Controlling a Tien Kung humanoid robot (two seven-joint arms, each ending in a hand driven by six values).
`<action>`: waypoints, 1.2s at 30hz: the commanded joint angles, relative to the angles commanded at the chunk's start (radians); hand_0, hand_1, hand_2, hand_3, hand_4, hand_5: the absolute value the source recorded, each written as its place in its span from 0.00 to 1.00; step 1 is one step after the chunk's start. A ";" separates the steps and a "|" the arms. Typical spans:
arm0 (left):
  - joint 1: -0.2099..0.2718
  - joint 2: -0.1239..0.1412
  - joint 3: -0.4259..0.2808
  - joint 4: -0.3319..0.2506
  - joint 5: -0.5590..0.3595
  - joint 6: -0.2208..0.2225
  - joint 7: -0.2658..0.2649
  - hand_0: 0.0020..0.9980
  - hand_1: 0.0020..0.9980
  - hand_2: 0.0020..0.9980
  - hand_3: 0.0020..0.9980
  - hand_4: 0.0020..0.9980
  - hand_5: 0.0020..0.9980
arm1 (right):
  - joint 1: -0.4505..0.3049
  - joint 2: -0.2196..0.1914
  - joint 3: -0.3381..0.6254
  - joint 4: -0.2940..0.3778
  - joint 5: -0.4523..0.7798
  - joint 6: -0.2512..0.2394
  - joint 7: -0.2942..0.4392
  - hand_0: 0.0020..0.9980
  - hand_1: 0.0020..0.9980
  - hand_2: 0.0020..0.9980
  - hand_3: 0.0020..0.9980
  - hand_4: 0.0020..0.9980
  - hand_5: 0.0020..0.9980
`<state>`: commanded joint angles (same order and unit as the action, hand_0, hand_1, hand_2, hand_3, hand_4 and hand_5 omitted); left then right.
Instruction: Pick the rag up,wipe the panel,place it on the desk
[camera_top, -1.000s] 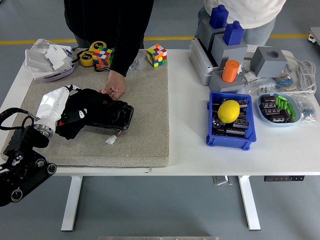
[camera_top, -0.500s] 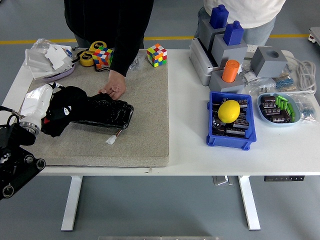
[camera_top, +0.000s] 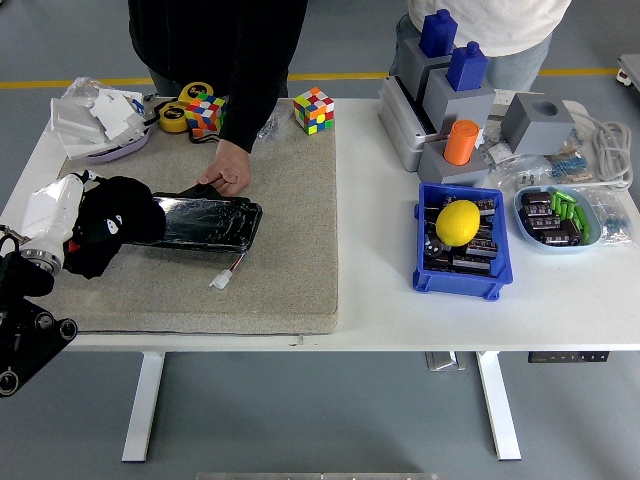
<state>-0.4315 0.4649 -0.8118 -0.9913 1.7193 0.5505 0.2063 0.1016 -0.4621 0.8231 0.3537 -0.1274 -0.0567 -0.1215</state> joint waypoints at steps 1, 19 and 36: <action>0.002 0.000 -0.007 -0.001 0.002 0.001 -0.001 0.20 0.11 0.40 0.67 0.63 0.05 | 0.000 0.000 -0.001 0.000 -0.001 0.001 -0.001 0.73 0.66 0.68 0.63 1.00 0.61; 0.050 0.024 -0.103 -0.008 0.031 0.002 -0.007 0.20 0.11 0.40 0.67 0.63 0.06 | -0.001 0.001 0.003 0.000 -0.002 0.002 -0.001 0.73 0.66 0.68 0.63 1.00 0.61; 0.079 0.019 -0.117 0.104 -0.043 0.044 -0.105 0.20 0.12 0.40 0.67 0.63 0.06 | -0.005 0.005 0.000 0.009 -0.018 -0.006 0.000 0.73 0.66 0.68 0.63 1.00 0.61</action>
<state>-0.3523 0.4842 -0.9289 -0.8874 1.6763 0.5943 0.1010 0.0962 -0.4575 0.8230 0.3624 -0.1452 -0.0624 -0.1211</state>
